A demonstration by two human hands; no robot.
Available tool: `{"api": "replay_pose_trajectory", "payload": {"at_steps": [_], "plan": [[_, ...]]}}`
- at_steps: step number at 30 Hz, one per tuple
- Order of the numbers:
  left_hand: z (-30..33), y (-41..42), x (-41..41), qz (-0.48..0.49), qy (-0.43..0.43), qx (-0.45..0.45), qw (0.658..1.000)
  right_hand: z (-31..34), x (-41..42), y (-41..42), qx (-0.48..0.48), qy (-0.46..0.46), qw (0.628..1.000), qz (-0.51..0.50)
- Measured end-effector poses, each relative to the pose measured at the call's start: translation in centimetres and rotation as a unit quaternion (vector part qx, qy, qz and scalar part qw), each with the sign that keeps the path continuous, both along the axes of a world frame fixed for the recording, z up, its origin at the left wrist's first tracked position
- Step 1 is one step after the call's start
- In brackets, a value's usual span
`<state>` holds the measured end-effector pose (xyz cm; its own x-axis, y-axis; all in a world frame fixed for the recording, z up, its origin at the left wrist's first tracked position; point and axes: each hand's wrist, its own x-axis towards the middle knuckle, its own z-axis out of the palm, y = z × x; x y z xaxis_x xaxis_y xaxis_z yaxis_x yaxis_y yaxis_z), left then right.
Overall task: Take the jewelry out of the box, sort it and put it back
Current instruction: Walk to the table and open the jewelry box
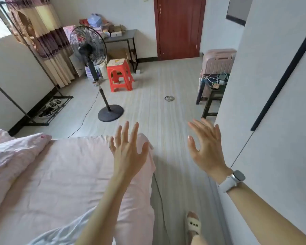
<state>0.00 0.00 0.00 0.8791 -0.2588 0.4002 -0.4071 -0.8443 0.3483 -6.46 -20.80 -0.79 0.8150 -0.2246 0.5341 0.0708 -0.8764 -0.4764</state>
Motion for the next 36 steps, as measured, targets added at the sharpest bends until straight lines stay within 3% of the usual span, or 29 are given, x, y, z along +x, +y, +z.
{"api": "replay_pose_trajectory", "payload": {"at_steps": [2,9,17,25,36], "plan": [[-1.2,-2.1,3.0,0.006,0.063,0.011,0.998,-1.2,2.8,-1.9,0.016,0.029,0.999,-0.022],[-3.0,-12.7,19.2,0.011,0.131,0.068,0.989,-3.8,17.8,-11.8,0.027,0.127,0.991,-0.020],[-2.2,-21.7,32.5,0.014,0.141,0.061,0.988,-3.4,32.0,-20.1,0.034,0.208,0.978,-0.004],[-3.5,-24.1,45.5,0.051,0.143,0.055,0.987,-3.8,47.0,-24.6,0.021,0.209,0.977,0.029],[-4.3,-31.0,75.2,0.075,0.147,0.042,0.985,-3.8,76.9,-31.5,-0.008,0.193,0.979,0.057]]}}
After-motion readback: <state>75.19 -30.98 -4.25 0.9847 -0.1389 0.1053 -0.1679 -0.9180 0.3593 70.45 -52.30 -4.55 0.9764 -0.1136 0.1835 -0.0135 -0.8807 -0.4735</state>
